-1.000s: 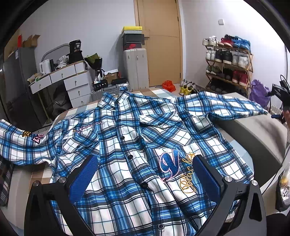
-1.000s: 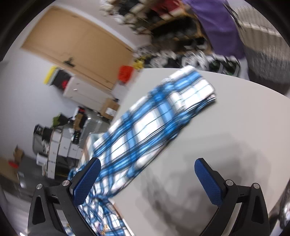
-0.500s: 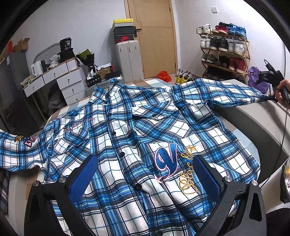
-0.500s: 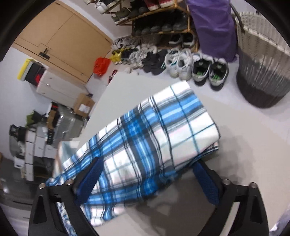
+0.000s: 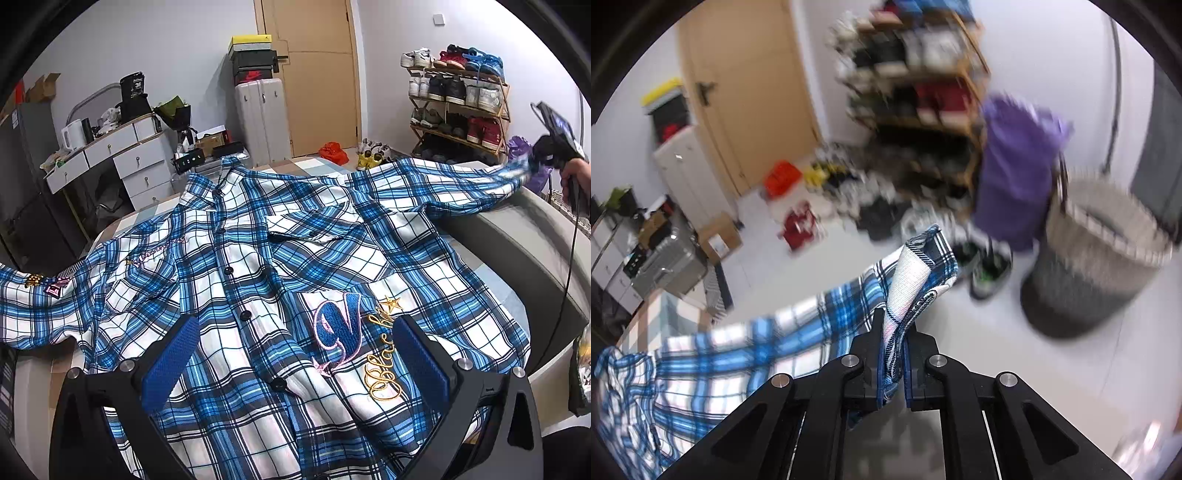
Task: Fold large clothes
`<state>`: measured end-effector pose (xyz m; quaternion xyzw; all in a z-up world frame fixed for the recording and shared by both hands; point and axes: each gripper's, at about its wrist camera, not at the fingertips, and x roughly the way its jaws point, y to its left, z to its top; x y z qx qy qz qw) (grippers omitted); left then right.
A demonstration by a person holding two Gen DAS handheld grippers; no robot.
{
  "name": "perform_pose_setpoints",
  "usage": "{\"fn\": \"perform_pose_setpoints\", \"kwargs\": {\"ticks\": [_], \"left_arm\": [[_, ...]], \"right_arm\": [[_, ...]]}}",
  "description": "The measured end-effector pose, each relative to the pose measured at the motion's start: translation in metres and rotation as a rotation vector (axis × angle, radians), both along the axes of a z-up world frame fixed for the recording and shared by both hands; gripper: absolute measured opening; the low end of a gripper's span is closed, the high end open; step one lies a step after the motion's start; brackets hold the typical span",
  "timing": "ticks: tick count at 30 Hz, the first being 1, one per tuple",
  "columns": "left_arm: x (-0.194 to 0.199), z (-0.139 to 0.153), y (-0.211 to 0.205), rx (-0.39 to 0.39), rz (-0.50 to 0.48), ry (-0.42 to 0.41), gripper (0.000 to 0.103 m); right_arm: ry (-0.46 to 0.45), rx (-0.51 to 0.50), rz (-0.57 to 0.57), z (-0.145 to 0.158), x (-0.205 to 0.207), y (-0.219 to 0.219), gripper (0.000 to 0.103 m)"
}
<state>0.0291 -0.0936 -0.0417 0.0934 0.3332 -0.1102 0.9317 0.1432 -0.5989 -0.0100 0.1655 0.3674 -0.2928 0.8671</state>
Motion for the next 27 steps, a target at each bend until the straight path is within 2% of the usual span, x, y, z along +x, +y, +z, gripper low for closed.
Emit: {"fn": "perform_pose_setpoints", "kwargs": {"ticks": [4,8,10,12,19,21,24,27], "left_arm": [[-0.002,0.003,0.007,-0.003,0.008,-0.017,0.102],[-0.006,0.007,0.02,0.011,0.022,-0.049,0.102],[-0.006,0.008,0.03,0.014,0.038,-0.059,0.102],[-0.006,0.011,0.043,0.005,0.06,-0.062,0.102],[-0.011,0.025,0.094,-0.064,0.138,-0.082,0.102],[-0.015,0.029,0.11,-0.076,0.168,-0.099,0.102],[-0.022,0.037,0.136,-0.126,0.218,-0.116,0.102],[-0.033,0.045,0.163,-0.196,0.268,-0.139,0.102]], "right_arm": [[-0.063,-0.135,0.031,0.048,0.011,0.025,0.007],[-0.087,-0.242,0.06,0.095,0.036,0.056,0.007],[-0.093,-0.33,0.086,0.113,0.048,0.082,0.007],[-0.121,-0.367,0.147,0.133,0.058,0.115,0.007],[-0.245,-0.346,0.357,0.171,0.076,0.24,0.007],[-0.265,-0.29,0.404,0.176,0.085,0.275,0.007],[-0.283,-0.135,0.49,0.176,0.104,0.33,0.007],[-0.26,-0.042,0.621,0.157,0.125,0.409,0.007]]}}
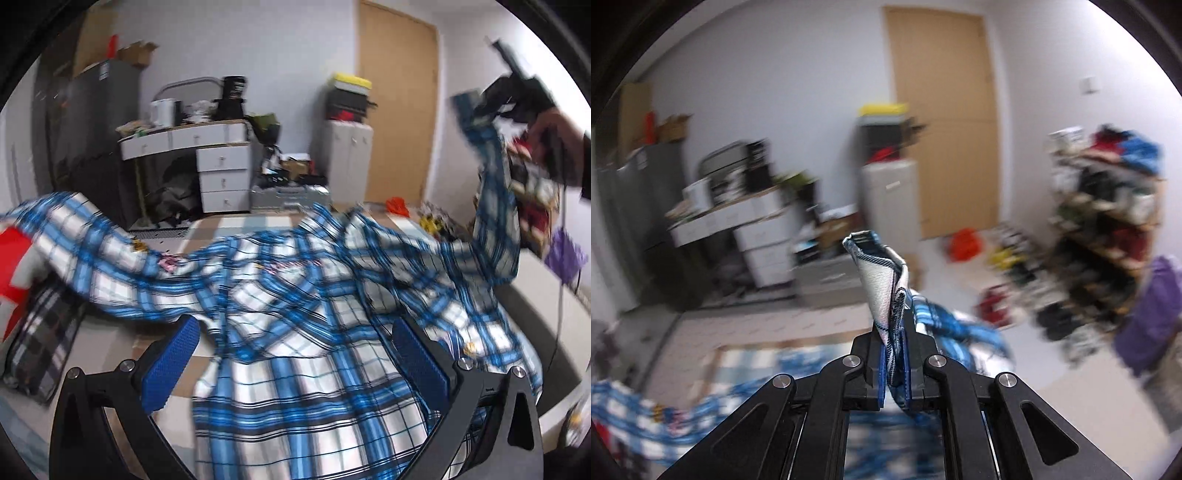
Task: Fold large clothes
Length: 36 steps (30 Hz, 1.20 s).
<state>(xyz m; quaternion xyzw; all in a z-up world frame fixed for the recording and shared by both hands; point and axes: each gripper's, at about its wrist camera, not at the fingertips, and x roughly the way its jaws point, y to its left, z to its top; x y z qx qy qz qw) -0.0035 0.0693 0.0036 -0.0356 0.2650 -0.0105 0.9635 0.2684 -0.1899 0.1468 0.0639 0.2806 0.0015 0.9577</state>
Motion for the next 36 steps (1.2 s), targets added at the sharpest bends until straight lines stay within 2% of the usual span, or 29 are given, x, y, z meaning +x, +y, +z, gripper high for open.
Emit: {"fn": "perform_pose_setpoints", "kwargs": {"ticks": [2,5,7,10,13,19,21,24,25,27,28,29,31,34,36], "left_arm": [[-0.008,0.005,0.014,-0.054,0.021,-0.023,0.102],[-0.018,0.01,0.029,-0.137,0.035,-0.05,0.102],[-0.025,0.013,0.036,-0.176,0.037,-0.072,0.102],[-0.031,0.015,0.039,-0.209,0.025,-0.093,0.102],[-0.035,0.017,0.038,-0.212,0.008,-0.114,0.102],[-0.039,0.018,0.048,-0.237,-0.018,-0.127,0.102],[-0.038,0.018,0.051,-0.244,-0.017,-0.126,0.102],[-0.036,0.018,0.054,-0.25,-0.012,-0.124,0.102],[-0.037,0.018,0.053,-0.252,-0.012,-0.123,0.102],[-0.038,0.018,0.052,-0.251,-0.01,-0.126,0.102],[-0.038,0.018,0.051,-0.248,-0.009,-0.13,0.102],[-0.038,0.018,0.051,-0.243,-0.007,-0.133,0.102],[-0.04,0.018,0.049,-0.235,-0.008,-0.142,0.102],[-0.039,0.016,0.051,-0.229,0.001,-0.15,0.102],[-0.033,0.015,0.053,-0.208,0.014,-0.145,0.102]], "right_arm": [[0.03,0.044,0.068,-0.017,0.007,0.043,0.007],[0.127,0.138,0.174,-0.061,0.026,0.115,0.007],[0.182,0.162,0.22,-0.087,0.035,0.151,0.007],[0.242,0.215,0.302,-0.134,0.044,0.206,0.007],[0.344,0.255,0.371,-0.195,0.046,0.255,0.007],[0.507,0.358,0.435,-0.278,0.034,0.29,0.008],[0.56,0.38,0.471,-0.296,0.027,0.3,0.008],[0.613,0.382,0.494,-0.306,0.016,0.309,0.009],[0.646,0.412,0.504,-0.311,0.015,0.307,0.013],[0.716,0.505,0.547,-0.318,0.013,0.303,0.046],[0.749,0.568,0.584,-0.32,0.011,0.3,0.088],[0.745,0.615,0.62,-0.318,0.008,0.297,0.101],[0.669,0.635,0.671,-0.297,-0.006,0.284,0.101],[0.624,0.666,0.751,-0.271,-0.017,0.256,0.101],[0.571,0.64,0.706,-0.252,-0.02,0.216,0.102]]}}
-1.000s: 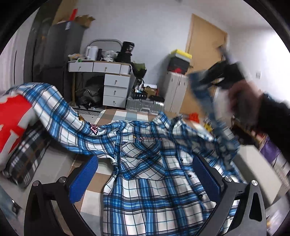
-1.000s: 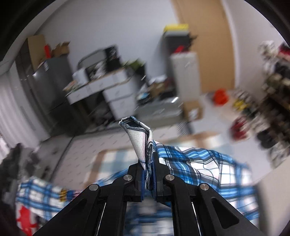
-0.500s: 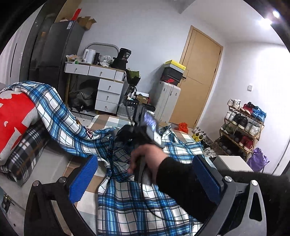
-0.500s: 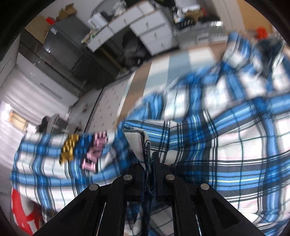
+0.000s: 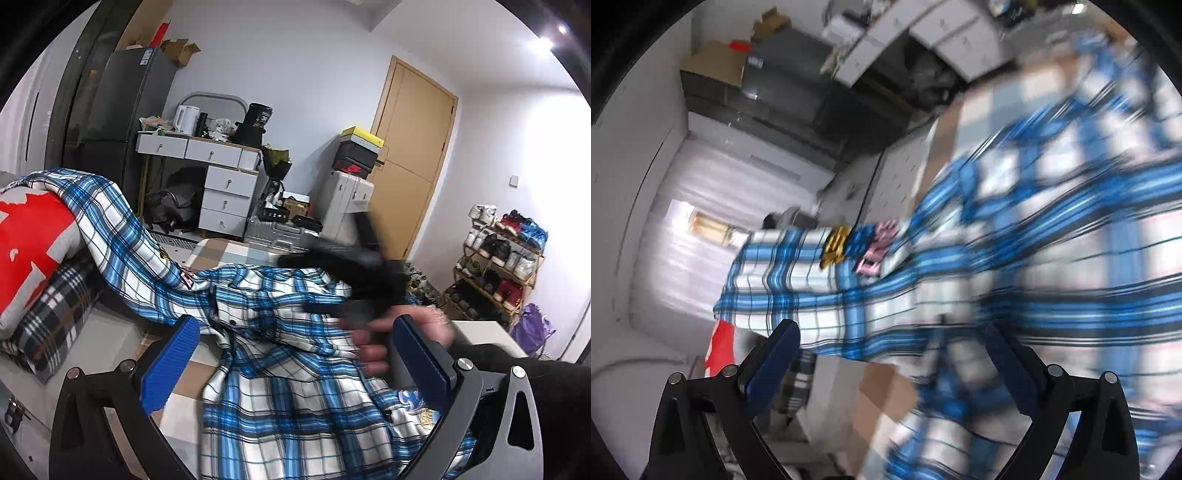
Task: Fold large clothes
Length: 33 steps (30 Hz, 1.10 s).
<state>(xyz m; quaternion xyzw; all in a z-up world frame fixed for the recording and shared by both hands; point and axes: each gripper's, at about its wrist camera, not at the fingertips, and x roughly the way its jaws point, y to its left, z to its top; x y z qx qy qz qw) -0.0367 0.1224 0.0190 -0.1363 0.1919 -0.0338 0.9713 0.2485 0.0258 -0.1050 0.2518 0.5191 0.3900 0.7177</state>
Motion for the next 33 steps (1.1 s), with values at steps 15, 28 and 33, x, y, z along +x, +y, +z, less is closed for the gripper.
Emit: {"fn": "perform_pose_setpoints", "kwargs": {"ticks": [15,28,33], "left_arm": [[0.24,-0.051,-0.048,0.136,-0.148,0.366,0.102],[0.301,-0.16,-0.046,0.225,-0.059,0.746,0.102],[0.236,-0.096,-0.015,0.22,-0.013,0.596,0.102]], "right_arm": [[-0.192,-0.8,-0.113,-0.028,0.034,-0.161,0.103],[-0.188,-0.884,-0.019,-0.066,0.027,-0.187,0.103],[-0.155,-0.734,-0.102,-0.015,-0.006,-0.186,0.103]]}}
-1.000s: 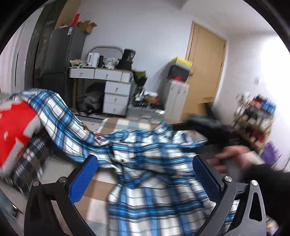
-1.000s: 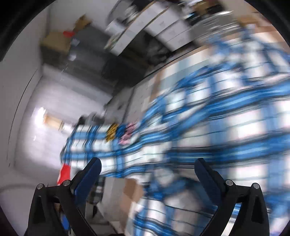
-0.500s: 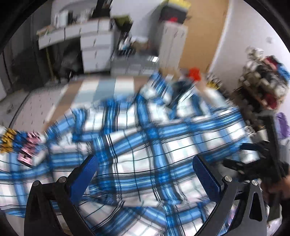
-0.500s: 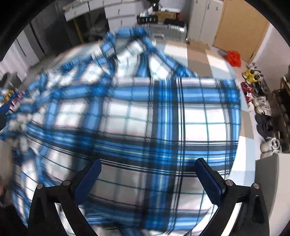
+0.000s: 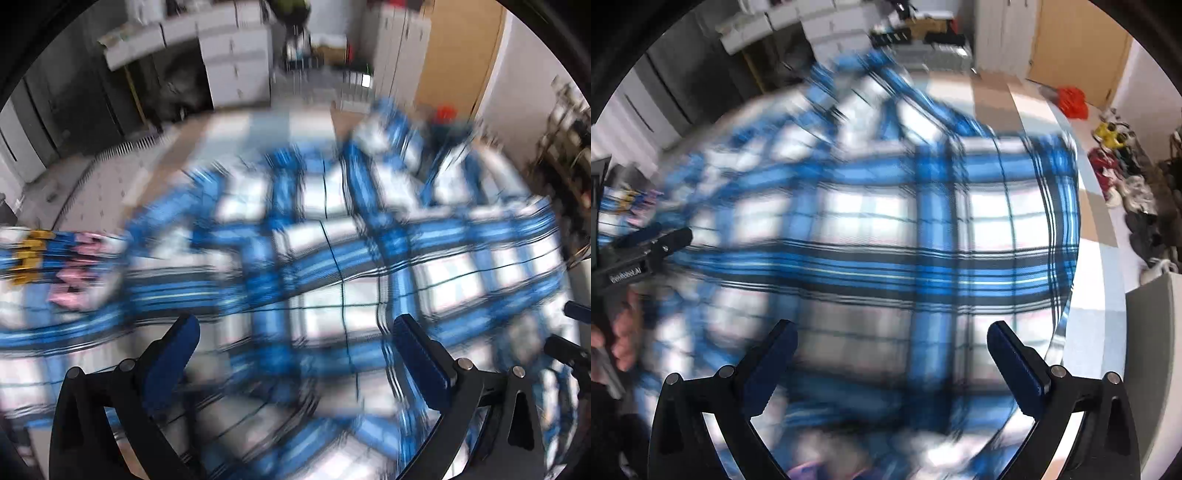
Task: Fold large clothes
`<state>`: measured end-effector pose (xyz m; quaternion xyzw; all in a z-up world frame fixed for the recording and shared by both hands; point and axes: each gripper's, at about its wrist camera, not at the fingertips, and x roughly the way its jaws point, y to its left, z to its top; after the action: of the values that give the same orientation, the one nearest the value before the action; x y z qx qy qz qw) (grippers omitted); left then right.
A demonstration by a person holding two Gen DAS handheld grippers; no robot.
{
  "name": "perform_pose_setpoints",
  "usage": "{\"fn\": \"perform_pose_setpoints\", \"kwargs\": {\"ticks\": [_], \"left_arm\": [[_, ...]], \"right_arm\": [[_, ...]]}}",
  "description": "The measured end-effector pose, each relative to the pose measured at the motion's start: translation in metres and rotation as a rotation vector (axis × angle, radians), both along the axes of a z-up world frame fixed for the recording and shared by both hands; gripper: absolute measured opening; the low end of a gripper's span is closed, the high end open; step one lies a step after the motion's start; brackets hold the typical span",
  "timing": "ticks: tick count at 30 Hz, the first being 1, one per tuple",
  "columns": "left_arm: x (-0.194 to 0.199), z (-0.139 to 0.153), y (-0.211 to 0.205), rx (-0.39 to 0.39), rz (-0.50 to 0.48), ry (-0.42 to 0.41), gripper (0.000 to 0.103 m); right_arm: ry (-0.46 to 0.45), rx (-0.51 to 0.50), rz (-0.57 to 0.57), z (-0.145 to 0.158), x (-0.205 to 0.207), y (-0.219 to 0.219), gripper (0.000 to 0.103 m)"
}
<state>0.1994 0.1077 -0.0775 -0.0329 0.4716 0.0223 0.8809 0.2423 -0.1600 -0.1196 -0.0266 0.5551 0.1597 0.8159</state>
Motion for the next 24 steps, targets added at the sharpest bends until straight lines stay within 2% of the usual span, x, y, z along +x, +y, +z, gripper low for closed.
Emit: {"fn": "perform_pose_setpoints", "kwargs": {"ticks": [3,6,9,10,12,13,15,17,20,24], "left_arm": [[-0.059,0.048,0.029,-0.026,0.002,-0.104,0.102],[-0.128,0.091,0.077,-0.145,0.052,-0.23,0.102],[-0.194,0.118,0.133,-0.204,0.188,-0.308,0.102],[-0.2,0.123,0.137,-0.215,0.237,-0.327,0.102],[-0.225,0.122,0.163,-0.242,0.331,-0.351,0.102],[-0.241,0.118,0.178,-0.292,0.369,-0.373,0.102],[-0.264,0.105,0.195,-0.38,0.401,-0.403,0.102],[-0.283,0.089,0.201,-0.399,0.438,-0.422,0.102],[-0.303,0.069,0.205,-0.418,0.479,-0.45,0.102],[-0.319,0.056,0.215,-0.462,0.553,-0.465,0.102]], "right_arm": [[-0.139,-0.013,0.062,0.055,-0.033,0.025,0.103],[-0.25,0.016,0.103,0.104,-0.06,0.055,0.103],[-0.37,0.044,0.173,0.154,-0.086,0.108,0.103],[-0.403,0.052,0.206,0.165,-0.087,0.129,0.103],[-0.459,0.101,0.3,0.19,-0.107,0.17,0.103],[-0.503,0.131,0.366,0.205,-0.12,0.199,0.103],[-0.559,0.14,0.434,0.225,-0.136,0.246,0.103],[-0.598,0.122,0.515,0.241,-0.153,0.309,0.103],[-0.62,0.051,0.648,0.247,-0.17,0.399,0.103],[-0.569,-0.052,0.794,0.229,-0.184,0.515,0.103]]}}
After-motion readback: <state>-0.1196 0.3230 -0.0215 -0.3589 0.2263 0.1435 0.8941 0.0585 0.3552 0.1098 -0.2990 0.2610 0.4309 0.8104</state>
